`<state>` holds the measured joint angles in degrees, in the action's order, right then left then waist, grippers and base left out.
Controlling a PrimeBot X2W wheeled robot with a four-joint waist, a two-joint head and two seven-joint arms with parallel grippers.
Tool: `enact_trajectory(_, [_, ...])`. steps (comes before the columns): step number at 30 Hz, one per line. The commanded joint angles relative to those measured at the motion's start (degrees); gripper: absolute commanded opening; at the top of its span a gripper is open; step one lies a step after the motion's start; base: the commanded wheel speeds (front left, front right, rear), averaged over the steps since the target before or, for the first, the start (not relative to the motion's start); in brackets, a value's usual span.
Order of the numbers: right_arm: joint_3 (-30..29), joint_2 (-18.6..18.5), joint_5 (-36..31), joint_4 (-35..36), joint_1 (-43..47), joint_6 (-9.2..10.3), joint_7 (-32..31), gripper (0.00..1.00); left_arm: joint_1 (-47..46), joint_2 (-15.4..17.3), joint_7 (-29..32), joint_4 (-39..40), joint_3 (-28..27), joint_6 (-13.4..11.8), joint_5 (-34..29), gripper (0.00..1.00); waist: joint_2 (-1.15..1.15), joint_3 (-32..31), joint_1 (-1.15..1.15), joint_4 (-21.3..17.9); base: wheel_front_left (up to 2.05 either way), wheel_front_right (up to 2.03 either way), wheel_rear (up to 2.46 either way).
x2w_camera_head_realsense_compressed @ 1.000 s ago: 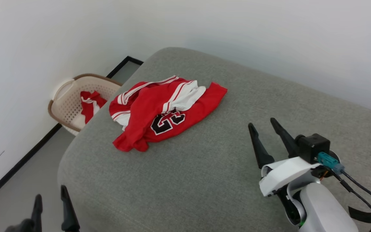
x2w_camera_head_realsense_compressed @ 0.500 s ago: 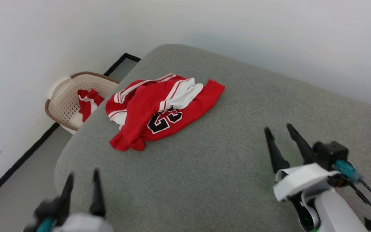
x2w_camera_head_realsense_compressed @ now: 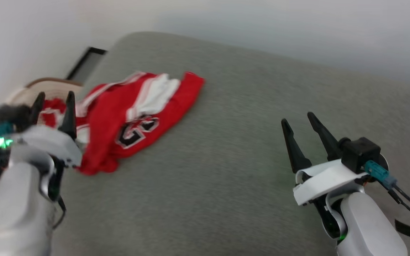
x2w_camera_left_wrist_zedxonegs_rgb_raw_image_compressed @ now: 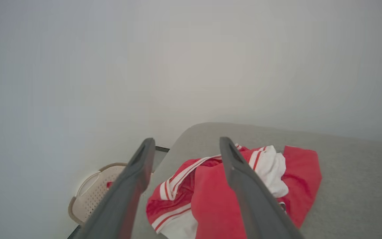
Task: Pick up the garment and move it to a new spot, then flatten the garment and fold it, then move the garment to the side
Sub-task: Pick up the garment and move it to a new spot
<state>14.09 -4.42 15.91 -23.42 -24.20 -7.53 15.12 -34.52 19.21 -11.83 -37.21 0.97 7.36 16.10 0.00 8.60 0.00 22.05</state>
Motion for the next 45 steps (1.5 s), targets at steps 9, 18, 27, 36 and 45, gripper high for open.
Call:
enact_trajectory(9, [-0.23, 0.87, 0.32, 1.59, -1.20, 0.08, 0.04, 1.00, -10.38, 10.14, 28.04, -10.00, 14.53, 0.06, 23.94, 1.00, 0.00, 12.74, 0.00, -16.84, 0.00, 0.00, 0.00])
enact_trajectory(18, [0.22, 1.19, 0.08, 2.54, -2.43, 0.08, 0.04, 1.00, -9.63, 15.29, 41.89, -10.92, 21.29, 0.08, 34.13, 1.00, 0.00, 14.69, 0.00, -18.92, 0.00, 0.00, 0.00])
enact_trajectory(27, [0.84, 1.27, -1.56, 3.67, -3.58, 0.08, 0.04, 1.00, -8.41, 12.05, 40.65, -15.84, 25.83, 0.06, 37.70, 0.30, 0.00, 16.40, 0.00, -19.28, 0.00, 0.00, 0.00])
enact_trajectory(36, [2.14, 1.41, 0.38, 3.92, -0.63, 0.08, 0.04, 1.00, -10.06, 17.81, 28.53, -14.23, 29.42, 0.10, 36.97, 0.00, 0.00, 8.67, 0.00, -18.23, 0.00, 0.00, 0.00])
enact_trajectory(45, [-0.54, 1.49, 3.15, 3.23, 4.05, 0.08, 0.04, 1.00, -13.20, 19.67, 19.37, -6.30, 32.17, 0.08, 39.29, 0.00, 0.00, 0.58, 0.00, -19.23, 0.00, 0.00, 0.00])
